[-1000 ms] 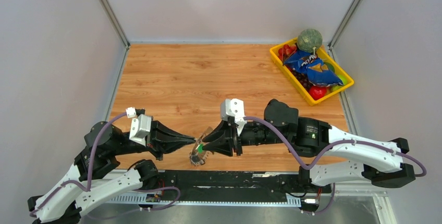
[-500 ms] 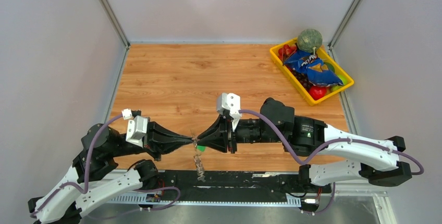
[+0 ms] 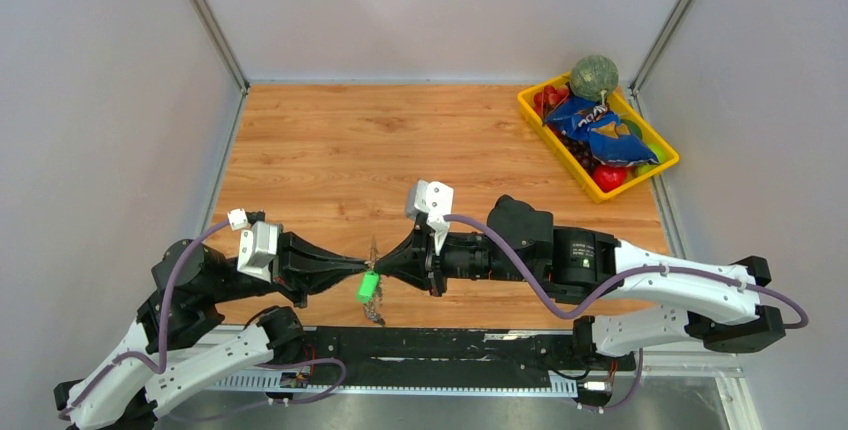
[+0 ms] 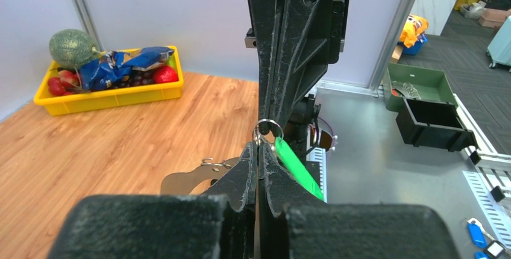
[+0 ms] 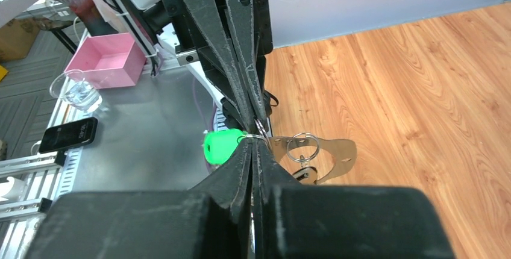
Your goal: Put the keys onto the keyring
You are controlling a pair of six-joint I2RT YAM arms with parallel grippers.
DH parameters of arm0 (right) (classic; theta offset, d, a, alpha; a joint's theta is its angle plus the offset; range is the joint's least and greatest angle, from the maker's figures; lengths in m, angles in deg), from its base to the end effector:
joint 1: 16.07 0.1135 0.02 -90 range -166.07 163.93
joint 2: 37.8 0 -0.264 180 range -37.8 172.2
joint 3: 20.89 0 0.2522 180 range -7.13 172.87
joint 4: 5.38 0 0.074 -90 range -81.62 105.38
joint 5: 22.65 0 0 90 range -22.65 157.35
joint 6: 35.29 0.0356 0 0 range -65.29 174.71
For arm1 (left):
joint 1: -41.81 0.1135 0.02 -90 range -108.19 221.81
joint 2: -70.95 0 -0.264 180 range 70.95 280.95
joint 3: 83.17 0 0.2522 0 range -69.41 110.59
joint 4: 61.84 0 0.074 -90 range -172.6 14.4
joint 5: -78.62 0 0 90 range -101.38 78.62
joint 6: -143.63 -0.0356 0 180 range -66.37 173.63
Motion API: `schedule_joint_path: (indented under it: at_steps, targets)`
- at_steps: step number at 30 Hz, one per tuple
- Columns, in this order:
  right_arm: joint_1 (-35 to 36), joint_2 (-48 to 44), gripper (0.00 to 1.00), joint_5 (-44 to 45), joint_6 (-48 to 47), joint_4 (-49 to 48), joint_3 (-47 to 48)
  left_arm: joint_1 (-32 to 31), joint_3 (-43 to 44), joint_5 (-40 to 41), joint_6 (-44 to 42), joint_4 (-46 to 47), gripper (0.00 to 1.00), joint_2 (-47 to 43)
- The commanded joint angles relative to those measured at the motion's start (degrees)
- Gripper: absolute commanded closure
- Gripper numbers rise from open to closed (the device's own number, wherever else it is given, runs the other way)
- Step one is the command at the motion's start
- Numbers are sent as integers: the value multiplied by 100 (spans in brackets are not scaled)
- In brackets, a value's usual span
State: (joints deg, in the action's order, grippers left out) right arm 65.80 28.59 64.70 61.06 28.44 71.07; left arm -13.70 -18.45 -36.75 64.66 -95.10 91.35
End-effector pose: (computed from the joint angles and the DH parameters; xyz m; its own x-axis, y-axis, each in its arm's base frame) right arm 0.0338 0.2479 0.4485 -0.1303 -0.1306 -0.9828 -0.9870 0.1111 0.1161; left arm 0.0198 -0.0558 0.4021 -0.0814 -0.1868 -0.9790 0.9855 0.1318 -0.1071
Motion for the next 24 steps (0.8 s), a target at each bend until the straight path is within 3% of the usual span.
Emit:
schedule_joint_path:
  at_steps: [1, 8, 16, 21, 24]
  targets:
    - [88, -3, 100, 662, -40, 59, 246, -4, 55, -61, -22, 329, 100, -39]
    - [299, 15, 100, 1082, -155, 177, 280, -7, 54, -34, -22, 335, 100, -32]
    - [615, -192, 84, 1656, -175, 348, 421, -4, 71, 118, -35, 259, 100, -38]
    - [649, -143, 69, 1713, -62, 355, 513, -6, 109, 314, -71, 215, 100, -16]
    - [679, -52, 69, 1906, 52, 371, 631, -5, 137, 444, -74, 175, 100, 29]
